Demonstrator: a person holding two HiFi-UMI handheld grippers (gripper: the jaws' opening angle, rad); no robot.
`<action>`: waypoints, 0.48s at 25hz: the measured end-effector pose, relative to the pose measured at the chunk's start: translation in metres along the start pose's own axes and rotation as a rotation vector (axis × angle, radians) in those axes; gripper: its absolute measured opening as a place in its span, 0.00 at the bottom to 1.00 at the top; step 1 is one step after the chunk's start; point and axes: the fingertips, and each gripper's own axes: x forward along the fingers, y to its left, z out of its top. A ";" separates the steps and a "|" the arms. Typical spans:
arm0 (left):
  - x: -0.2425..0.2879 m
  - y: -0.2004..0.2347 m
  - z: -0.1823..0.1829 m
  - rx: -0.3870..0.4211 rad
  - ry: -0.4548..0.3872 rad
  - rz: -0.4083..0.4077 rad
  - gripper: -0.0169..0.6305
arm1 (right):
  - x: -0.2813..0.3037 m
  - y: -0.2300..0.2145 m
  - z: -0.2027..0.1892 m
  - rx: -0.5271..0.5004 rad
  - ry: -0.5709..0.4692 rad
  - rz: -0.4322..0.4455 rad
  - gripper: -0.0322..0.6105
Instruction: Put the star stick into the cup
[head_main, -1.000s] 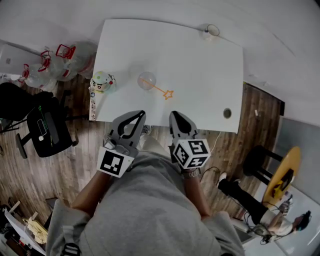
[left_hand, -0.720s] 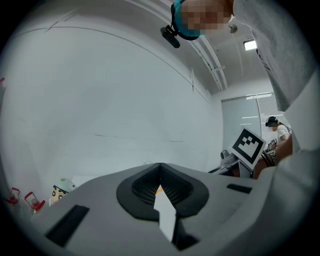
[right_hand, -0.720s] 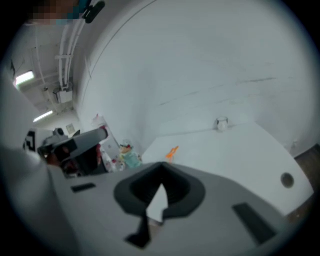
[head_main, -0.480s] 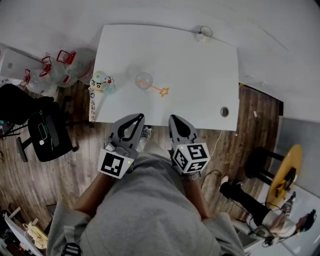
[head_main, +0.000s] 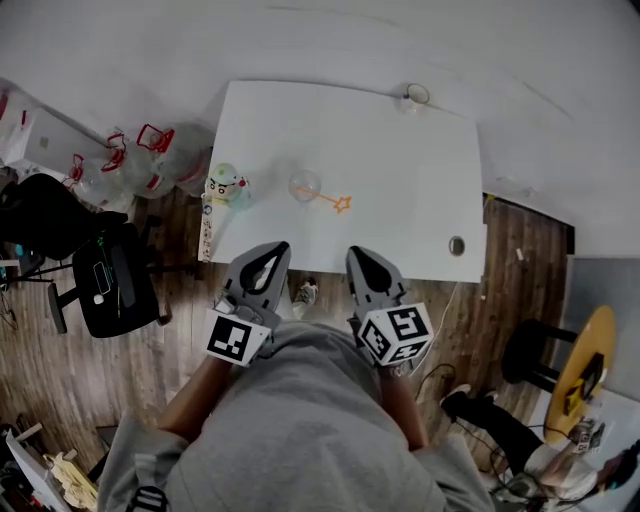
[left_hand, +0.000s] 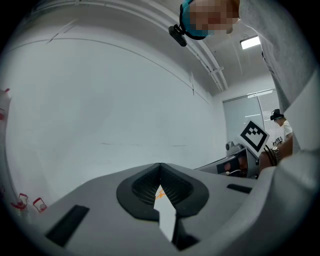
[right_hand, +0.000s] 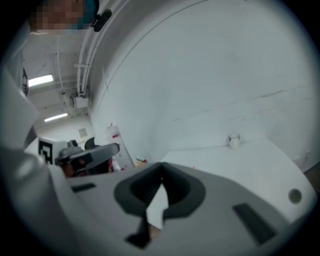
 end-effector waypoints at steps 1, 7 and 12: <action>-0.001 0.001 0.002 0.000 -0.006 0.002 0.07 | 0.000 0.003 0.003 -0.002 -0.012 0.005 0.10; -0.009 0.010 0.018 0.015 -0.045 0.031 0.07 | -0.005 0.017 0.028 -0.024 -0.071 0.031 0.10; -0.021 0.019 0.030 0.026 -0.079 0.067 0.07 | -0.013 0.024 0.043 -0.042 -0.114 0.033 0.10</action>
